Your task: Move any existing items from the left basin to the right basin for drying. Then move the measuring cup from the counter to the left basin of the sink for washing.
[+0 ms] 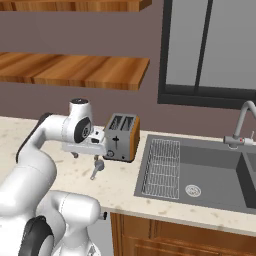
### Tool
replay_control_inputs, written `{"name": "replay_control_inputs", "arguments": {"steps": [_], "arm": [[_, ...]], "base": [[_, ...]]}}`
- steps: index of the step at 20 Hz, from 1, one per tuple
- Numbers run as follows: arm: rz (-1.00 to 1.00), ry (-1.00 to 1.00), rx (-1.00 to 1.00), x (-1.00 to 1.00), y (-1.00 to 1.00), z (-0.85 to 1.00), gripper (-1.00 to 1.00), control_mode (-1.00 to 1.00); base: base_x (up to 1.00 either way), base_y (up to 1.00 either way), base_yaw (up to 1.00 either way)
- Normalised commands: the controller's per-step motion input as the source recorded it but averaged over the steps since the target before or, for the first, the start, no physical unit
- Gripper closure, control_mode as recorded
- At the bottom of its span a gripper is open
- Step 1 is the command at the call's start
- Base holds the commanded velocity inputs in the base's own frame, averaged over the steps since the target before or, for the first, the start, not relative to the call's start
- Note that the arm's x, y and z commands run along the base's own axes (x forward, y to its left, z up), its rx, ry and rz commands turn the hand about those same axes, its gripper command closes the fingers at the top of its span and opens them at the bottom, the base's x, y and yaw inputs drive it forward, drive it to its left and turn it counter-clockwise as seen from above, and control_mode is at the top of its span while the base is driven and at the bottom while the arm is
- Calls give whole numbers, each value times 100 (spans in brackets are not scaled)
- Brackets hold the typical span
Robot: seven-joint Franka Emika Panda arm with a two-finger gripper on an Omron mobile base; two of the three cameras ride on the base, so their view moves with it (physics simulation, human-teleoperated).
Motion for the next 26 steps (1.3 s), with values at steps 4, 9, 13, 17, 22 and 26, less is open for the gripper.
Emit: {"name": "replay_control_inputs", "arguments": {"steps": [4, 9, 13, 17, 22, 26], "arm": [[0, 13, -1, 1, -7, -68, -100, -100], [0, 12, 0, 1, -13, -52, -100, -100], [0, 1, 0, 23, -11, -34, -100, -100], [0, 0, 0, 30, -1, -17, -100, -100], [0, 0, 0, 13, 0, -22, -100, -100], [0, 0, 0, 1, 0, -27, -100, -100]], "base": [[0, 0, 0], [0, 0, 0], [0, 0, 0], [0, 0, 0], [0, 0, 0], [0, 0, 0]]}}
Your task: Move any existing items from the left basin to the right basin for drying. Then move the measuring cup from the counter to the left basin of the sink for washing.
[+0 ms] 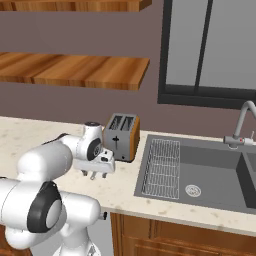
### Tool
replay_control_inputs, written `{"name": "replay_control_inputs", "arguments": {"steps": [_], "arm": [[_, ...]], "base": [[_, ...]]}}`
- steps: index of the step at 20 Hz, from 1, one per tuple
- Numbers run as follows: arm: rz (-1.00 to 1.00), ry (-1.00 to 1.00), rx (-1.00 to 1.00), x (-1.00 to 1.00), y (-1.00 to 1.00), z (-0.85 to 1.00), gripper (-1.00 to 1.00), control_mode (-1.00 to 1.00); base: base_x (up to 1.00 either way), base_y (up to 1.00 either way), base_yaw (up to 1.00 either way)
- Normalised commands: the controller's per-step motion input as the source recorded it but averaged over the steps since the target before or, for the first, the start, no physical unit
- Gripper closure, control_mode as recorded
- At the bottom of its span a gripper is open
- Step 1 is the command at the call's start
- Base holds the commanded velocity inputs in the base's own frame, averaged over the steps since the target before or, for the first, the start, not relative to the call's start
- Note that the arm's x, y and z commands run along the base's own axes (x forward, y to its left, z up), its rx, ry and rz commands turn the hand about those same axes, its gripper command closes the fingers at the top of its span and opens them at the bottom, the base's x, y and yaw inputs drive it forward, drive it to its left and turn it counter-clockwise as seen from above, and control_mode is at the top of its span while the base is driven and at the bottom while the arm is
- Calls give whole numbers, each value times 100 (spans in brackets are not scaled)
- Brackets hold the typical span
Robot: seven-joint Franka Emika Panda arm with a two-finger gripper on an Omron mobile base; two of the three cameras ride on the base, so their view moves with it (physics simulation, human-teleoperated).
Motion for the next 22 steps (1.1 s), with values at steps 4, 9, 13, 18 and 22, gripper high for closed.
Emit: {"name": "replay_control_inputs", "arguments": {"steps": [4, 9, 13, 18, 22], "arm": [[0, 0, 0, 12, 0, -25, -100, -100], [0, 0, 0, 13, 0, -12, -100, -100], [0, 0, 0, 6, 0, -10, -100, -100], [0, 0, 0, 0, 0, -1, 100, -100], [0, 0, 0, 0, 0, 0, 100, -100]], "base": [[0, 0, 0], [0, 0, 0], [0, 0, 0], [0, 0, 0], [0, 0, 0]]}}
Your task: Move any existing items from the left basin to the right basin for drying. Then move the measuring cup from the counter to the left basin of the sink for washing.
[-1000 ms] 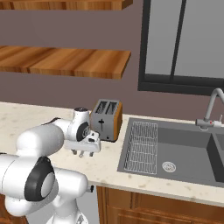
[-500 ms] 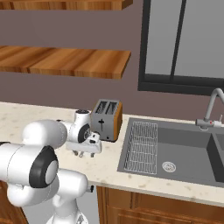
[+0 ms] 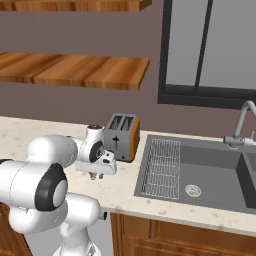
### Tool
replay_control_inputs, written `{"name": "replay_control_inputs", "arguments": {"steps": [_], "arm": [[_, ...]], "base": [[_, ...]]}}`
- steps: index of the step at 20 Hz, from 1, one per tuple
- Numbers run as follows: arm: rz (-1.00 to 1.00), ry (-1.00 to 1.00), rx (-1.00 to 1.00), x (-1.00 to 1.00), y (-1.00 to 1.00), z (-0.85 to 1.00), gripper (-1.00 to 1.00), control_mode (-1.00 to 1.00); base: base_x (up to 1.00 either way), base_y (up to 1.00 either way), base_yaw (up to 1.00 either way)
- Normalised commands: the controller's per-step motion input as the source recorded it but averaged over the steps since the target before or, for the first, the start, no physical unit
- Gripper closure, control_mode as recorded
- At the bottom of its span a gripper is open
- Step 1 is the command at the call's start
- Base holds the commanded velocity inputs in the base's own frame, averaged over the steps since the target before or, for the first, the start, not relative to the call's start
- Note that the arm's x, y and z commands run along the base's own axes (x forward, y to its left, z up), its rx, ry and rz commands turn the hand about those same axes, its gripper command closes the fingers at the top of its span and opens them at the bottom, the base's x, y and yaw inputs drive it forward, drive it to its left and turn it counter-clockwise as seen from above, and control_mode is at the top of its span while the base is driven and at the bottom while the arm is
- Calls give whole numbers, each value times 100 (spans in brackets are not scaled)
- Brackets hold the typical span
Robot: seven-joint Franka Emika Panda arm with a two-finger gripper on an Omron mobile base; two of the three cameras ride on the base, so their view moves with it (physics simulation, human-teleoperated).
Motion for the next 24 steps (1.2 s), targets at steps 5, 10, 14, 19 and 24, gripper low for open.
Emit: {"name": "replay_control_inputs", "arguments": {"steps": [5, 10, 14, 19, 24], "arm": [[0, 0, 0, 0, 0, 3, 100, -100], [0, 0, 0, -9, -1, 29, 100, -100], [0, 0, -2, -29, -16, 49, 100, -100], [-1, 0, -3, -32, -42, 29, 100, -100], [-4, 0, -4, -14, -62, 17, 100, -100]], "base": [[0, 0, 0], [0, 0, 0], [0, 0, 0], [0, 0, 0], [0, 0, 0]]}}
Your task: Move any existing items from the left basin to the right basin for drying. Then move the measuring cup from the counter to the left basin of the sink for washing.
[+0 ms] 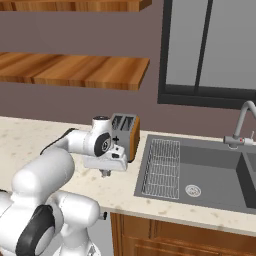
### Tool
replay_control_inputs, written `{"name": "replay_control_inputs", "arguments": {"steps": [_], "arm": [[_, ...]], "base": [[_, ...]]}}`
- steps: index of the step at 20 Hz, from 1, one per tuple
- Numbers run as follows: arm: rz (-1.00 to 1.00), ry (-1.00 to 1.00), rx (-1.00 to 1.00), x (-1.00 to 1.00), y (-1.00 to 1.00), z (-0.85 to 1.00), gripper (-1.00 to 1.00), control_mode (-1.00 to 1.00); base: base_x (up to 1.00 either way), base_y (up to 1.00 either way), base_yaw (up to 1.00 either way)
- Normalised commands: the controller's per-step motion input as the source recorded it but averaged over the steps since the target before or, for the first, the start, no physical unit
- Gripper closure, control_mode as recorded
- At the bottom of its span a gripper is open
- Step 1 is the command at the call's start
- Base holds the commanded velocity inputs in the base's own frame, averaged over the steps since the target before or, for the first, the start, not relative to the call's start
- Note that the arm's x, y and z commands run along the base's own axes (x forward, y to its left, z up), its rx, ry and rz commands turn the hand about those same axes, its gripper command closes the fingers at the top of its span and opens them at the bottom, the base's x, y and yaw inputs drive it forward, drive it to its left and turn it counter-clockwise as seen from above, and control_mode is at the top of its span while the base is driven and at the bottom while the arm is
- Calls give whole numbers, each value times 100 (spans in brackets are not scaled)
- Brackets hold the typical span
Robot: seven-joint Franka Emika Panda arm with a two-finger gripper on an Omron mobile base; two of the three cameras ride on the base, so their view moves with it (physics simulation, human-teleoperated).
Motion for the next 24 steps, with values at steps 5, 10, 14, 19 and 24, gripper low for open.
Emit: {"name": "replay_control_inputs", "arguments": {"steps": [5, 10, 14, 19, 24], "arm": [[-7, 2, 0, 0, -72, 20, 100, -100], [-7, 5, 0, 4, -90, 25, 100, -100], [-4, 5, -3, 9, -97, 20, 100, -100], [0, 5, -10, 7, -99, 20, 100, -100], [0, 2, -11, 7, -86, 6, 100, -100]], "base": [[0, 0, 0], [0, 0, 0], [0, 0, 0], [0, 0, 0], [0, 0, 0]]}}
